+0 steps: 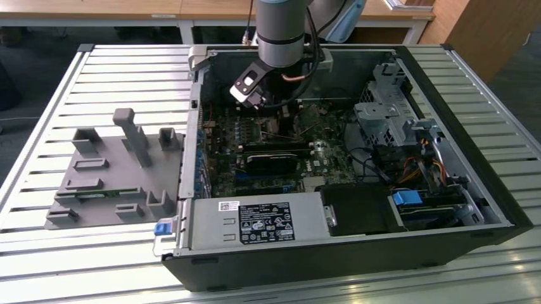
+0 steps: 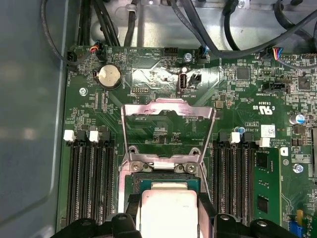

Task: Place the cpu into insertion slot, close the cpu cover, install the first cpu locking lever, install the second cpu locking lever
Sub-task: 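Place the cpu into insertion slot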

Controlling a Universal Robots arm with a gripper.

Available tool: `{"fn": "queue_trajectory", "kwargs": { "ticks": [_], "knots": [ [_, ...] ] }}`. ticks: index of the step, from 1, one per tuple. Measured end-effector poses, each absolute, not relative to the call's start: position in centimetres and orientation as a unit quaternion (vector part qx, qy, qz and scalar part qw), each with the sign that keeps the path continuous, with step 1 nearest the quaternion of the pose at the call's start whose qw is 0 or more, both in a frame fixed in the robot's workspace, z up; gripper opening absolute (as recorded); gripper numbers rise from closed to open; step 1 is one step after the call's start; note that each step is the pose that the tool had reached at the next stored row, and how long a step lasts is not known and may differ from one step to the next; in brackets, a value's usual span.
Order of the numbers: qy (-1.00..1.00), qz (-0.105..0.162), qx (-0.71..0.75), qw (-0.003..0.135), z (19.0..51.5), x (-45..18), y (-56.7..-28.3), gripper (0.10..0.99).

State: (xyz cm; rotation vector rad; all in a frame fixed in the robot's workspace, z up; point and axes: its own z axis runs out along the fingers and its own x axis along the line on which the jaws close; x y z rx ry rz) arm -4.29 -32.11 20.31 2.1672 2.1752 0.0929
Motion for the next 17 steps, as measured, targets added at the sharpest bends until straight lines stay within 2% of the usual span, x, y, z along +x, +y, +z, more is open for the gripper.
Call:
{"fn": "queue_trajectory", "kwargs": {
  "ticks": [17],
  "knots": [
    [0.706, 0.03, 0.707, 0.035, 19.7, -4.42, -31.75, 0.541]
  ]
}}
